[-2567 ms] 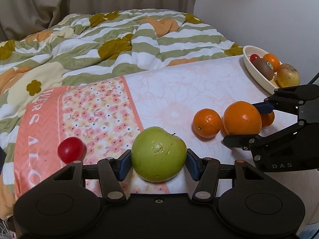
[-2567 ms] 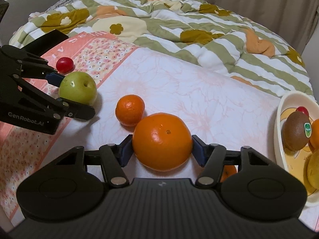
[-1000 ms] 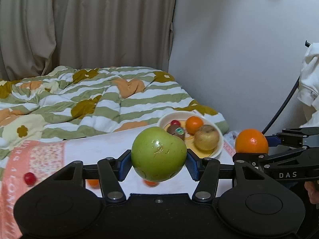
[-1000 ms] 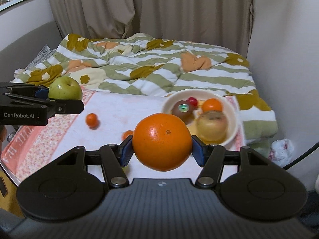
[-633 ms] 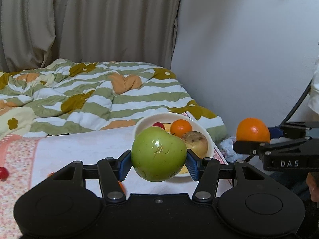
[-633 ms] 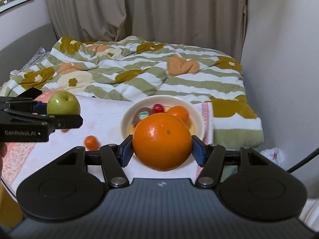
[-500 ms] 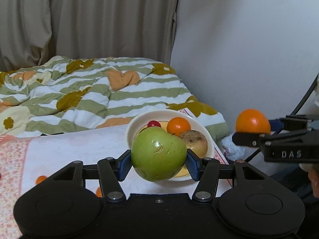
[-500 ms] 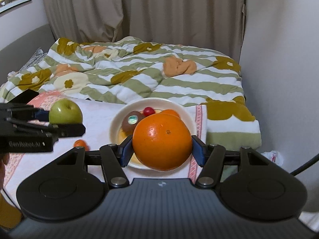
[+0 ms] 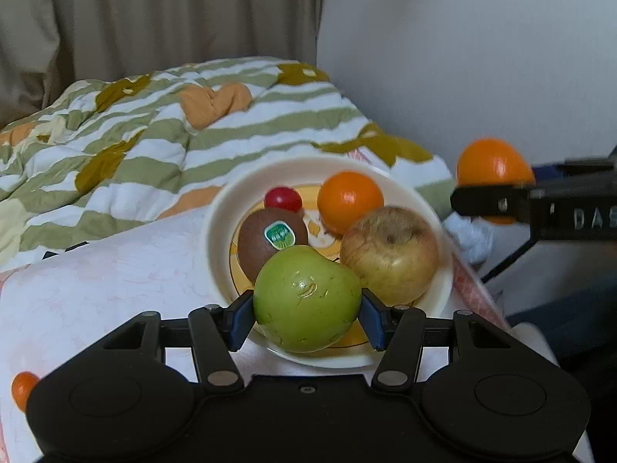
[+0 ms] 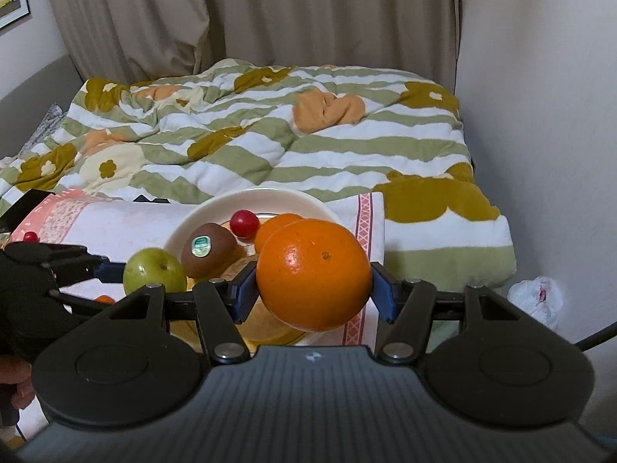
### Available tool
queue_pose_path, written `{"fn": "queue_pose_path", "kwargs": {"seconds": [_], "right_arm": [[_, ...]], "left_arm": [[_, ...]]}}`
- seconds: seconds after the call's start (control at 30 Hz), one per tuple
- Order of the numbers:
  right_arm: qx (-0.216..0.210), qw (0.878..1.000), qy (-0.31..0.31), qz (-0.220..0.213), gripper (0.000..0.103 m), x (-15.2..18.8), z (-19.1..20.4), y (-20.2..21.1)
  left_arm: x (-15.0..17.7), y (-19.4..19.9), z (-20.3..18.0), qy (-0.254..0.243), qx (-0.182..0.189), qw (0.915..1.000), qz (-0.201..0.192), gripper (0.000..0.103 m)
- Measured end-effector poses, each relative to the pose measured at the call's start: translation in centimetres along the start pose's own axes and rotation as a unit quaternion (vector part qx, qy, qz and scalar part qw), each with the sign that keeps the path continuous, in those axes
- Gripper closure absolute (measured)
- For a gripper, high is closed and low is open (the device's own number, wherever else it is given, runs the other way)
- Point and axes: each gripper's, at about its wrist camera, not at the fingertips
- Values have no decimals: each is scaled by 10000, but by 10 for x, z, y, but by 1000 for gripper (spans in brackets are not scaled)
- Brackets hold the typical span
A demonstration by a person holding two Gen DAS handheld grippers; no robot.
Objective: Organize fruits
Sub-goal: 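Release the green apple with the left tool while the right tool releases the orange into the bowl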
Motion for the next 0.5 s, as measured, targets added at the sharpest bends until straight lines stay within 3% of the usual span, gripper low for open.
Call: {"fn": "queue_pose_path", "kwargs": {"seconds": [0.3,0.37,0.4,0.5], "right_arm": [[48,9998,-162,64,28,-4,-11,-16],[67,9998,-191,55,28,-6,-12,-18],[73,9997,-208,50,28,-7,-13,-18],[73,9997,-234,28,28,-10,-14,-19]], "left_arm": [[-1,-18,-4,-270,-5,9994,221,42],[-2,-16,-4,-293,37,9994,162,21],[-2,-13,-5,-301,3,9995,107,16],[-4,-5,-3,-325,-29,9995,19,12]]}}
Point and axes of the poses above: each gripper's, at about its wrist camera, not at the fingertips, and y roughly against the way its jaws point, z to its left, x to its underside, and after that the axes turned 2 degrees about -x, right-handed
